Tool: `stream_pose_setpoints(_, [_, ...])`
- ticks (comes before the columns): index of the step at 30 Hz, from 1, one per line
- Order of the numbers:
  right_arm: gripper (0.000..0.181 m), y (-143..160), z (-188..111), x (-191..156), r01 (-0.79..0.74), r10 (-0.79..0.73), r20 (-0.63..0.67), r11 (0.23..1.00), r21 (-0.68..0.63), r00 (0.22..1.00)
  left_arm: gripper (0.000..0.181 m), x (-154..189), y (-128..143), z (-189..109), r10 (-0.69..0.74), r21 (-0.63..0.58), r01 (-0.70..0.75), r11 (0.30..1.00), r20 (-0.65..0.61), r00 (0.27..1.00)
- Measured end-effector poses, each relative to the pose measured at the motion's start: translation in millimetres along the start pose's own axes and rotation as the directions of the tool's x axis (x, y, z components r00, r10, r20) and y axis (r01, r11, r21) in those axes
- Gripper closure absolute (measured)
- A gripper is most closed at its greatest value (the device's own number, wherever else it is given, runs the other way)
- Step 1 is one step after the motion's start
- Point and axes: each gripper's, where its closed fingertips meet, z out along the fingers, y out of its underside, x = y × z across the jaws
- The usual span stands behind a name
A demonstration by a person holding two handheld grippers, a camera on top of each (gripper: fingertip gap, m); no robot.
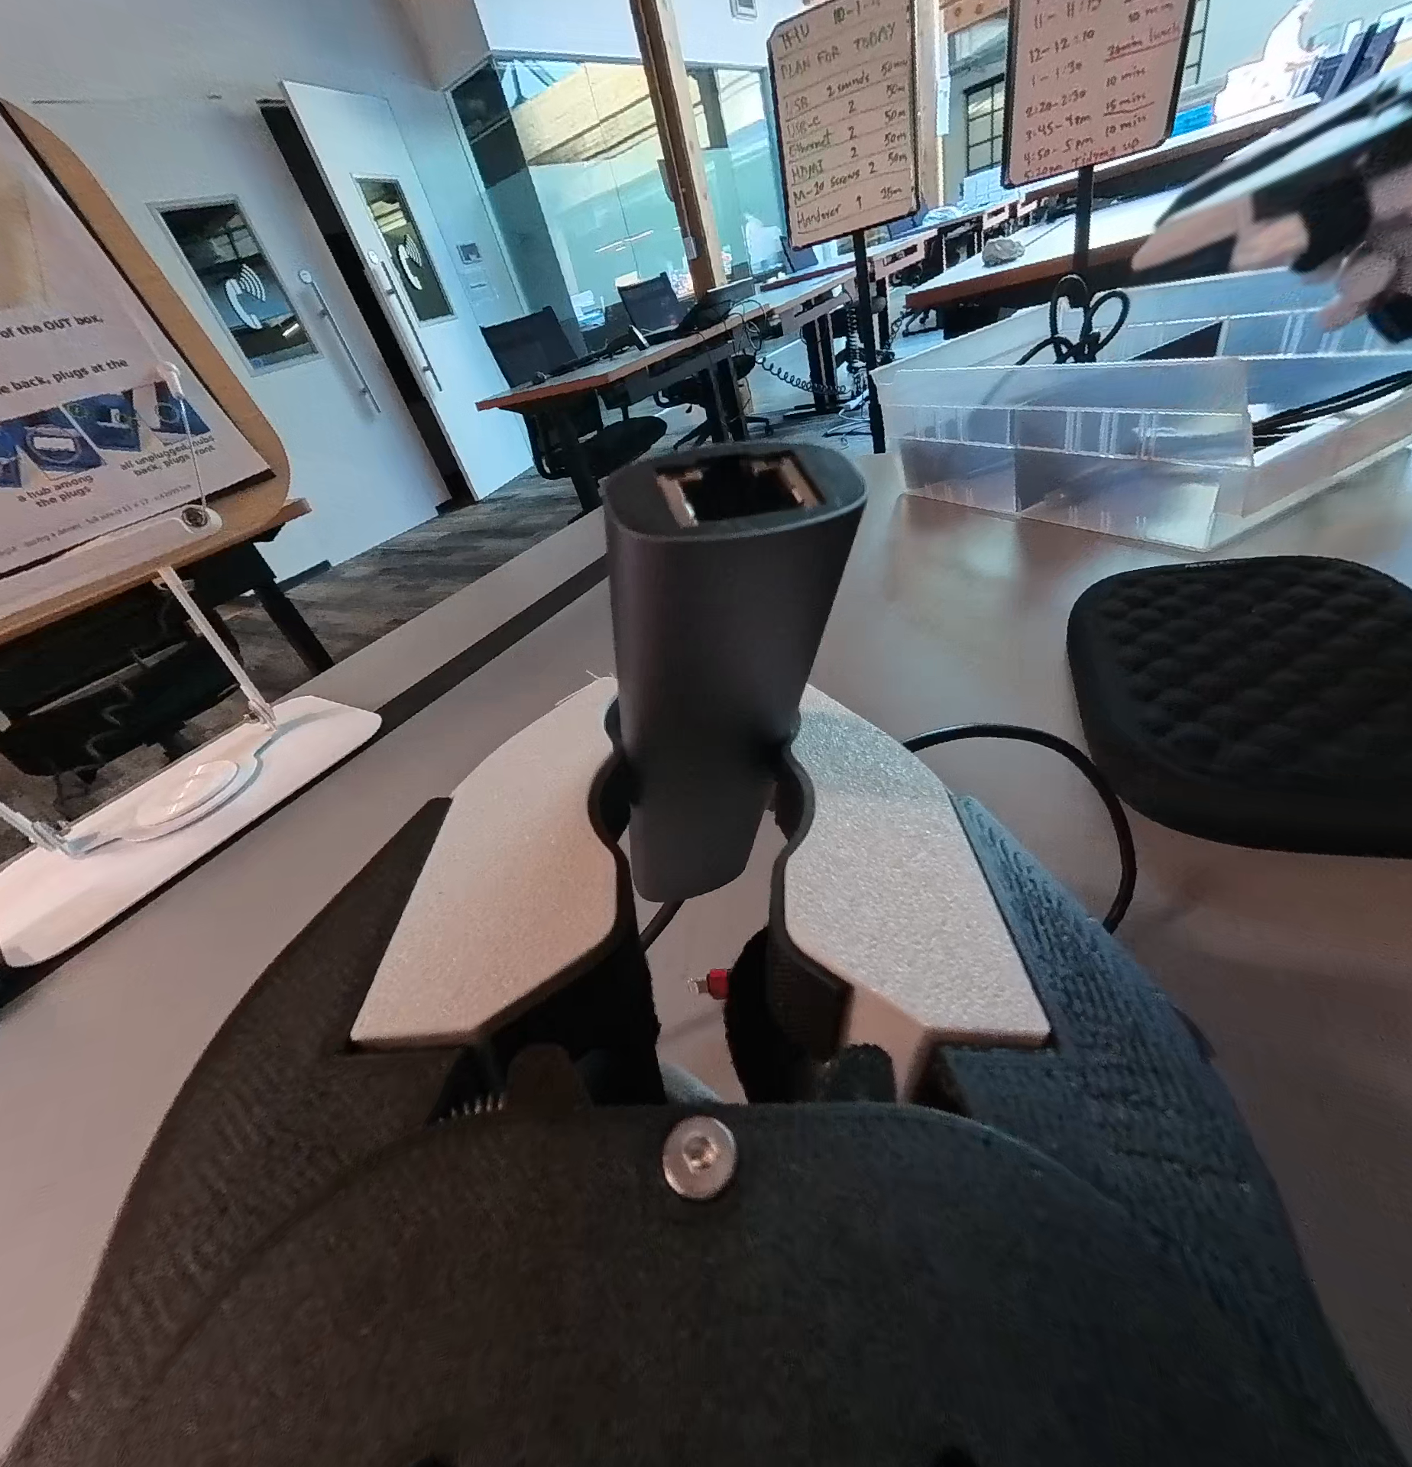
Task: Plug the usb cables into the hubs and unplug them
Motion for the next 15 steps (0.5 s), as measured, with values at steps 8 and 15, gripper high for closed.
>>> stream_pose_setpoints(8, [0.096,-81.6,-56.8,-19.0,-0.046,0.007,0.101,0.919,0.392,0.995,0.148,-1.4,0.5,0.3,-0.013,0.002,0.013,1.0,0.004,1.0])
stream_pose_setpoints(15, [0.14,-145.7,-104.4,-190.5,-0.17,-0.196,0.567,0.832,0.528,0.8,0.148,-4.7,0.8,-0.6,-0.031,0.002,0.031,1.0,0.016,0.999])
